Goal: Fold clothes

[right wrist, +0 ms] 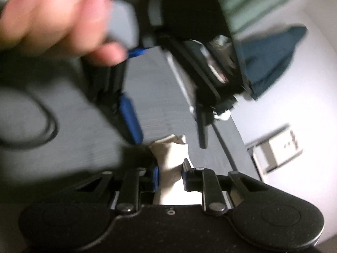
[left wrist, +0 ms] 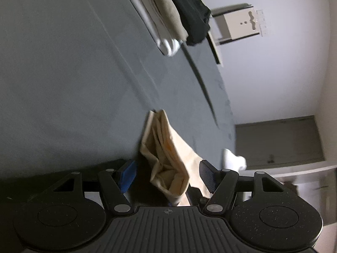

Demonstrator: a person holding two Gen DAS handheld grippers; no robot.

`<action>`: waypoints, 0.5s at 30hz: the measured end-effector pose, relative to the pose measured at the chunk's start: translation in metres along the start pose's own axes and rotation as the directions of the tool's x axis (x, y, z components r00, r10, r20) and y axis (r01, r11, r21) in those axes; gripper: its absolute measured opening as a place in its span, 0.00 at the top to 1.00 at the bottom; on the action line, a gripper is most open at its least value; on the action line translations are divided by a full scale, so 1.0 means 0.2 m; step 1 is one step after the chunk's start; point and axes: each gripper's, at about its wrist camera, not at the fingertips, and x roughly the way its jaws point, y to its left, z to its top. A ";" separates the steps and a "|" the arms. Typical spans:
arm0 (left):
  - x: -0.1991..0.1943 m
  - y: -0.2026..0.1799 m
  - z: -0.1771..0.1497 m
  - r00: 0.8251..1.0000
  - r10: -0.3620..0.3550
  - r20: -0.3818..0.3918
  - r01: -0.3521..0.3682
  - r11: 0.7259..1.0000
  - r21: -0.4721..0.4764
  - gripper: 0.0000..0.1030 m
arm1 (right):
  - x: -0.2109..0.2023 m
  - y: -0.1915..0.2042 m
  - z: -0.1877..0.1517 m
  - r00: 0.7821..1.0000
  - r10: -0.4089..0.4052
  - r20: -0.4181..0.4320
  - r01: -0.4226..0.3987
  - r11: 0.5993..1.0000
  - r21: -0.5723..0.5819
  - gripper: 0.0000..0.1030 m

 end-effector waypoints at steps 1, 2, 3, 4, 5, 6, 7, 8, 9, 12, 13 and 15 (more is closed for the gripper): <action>0.02 0.00 0.00 1.000 -0.015 -0.012 0.015 1.000 -0.010 0.36 | 0.00 -0.04 0.00 1.000 0.002 0.001 -0.002 0.999 0.040 0.80; 0.03 -0.01 -0.01 0.999 -0.028 -0.019 0.027 1.000 -0.013 0.36 | -0.01 -0.06 -0.04 1.000 0.014 -0.001 -0.014 0.997 0.073 0.80; 0.05 -0.01 -0.01 0.999 -0.040 -0.024 0.040 0.999 -0.014 0.36 | -0.02 -0.09 -0.07 1.000 0.025 -0.002 -0.025 0.994 0.106 0.80; 0.07 -0.02 -0.02 0.998 -0.052 -0.029 0.051 0.999 -0.018 0.33 | -0.02 -0.11 -0.07 0.999 0.035 0.000 -0.035 0.991 0.127 0.80; 0.09 -0.02 -0.01 0.998 -0.060 -0.028 0.060 0.998 -0.027 0.23 | -0.02 -0.13 -0.08 0.999 0.038 0.004 -0.038 0.989 0.140 0.80; 0.11 -0.03 -0.01 0.997 -0.068 -0.024 0.067 0.997 -0.040 0.18 | -0.02 -0.14 -0.09 0.999 0.037 0.009 -0.038 0.989 0.145 0.80; 0.12 -0.03 -0.01 0.997 -0.075 -0.019 0.074 0.996 -0.052 0.15 | -0.06 -0.11 -0.07 1.000 0.029 0.010 -0.030 0.988 0.153 0.80; 0.14 -0.04 -0.01 0.996 -0.085 -0.016 0.084 0.994 -0.064 0.15 | -0.05 -0.11 0.00 0.999 0.034 0.004 -0.034 0.987 0.158 0.80; 0.16 -0.04 -0.01 0.995 -0.098 -0.018 0.096 0.993 -0.073 0.15 | -0.05 -0.12 0.00 0.999 0.043 0.007 -0.043 0.984 0.172 0.80; 0.23 -0.07 0.00 0.994 -0.108 -0.030 0.105 0.991 -0.084 0.15 | -0.09 -0.14 -0.03 0.998 0.063 0.019 -0.065 0.977 0.203 0.80; 0.26 -0.08 0.00 0.995 -0.095 -0.030 0.092 0.992 -0.081 0.15 | -0.12 -0.14 -0.06 0.998 0.064 0.025 -0.068 0.976 0.207 0.80; 0.30 -0.11 0.01 0.997 -0.068 -0.029 0.066 0.996 -0.067 0.15 | -0.12 -0.15 -0.06 0.997 0.069 0.027 -0.074 0.974 0.213 0.81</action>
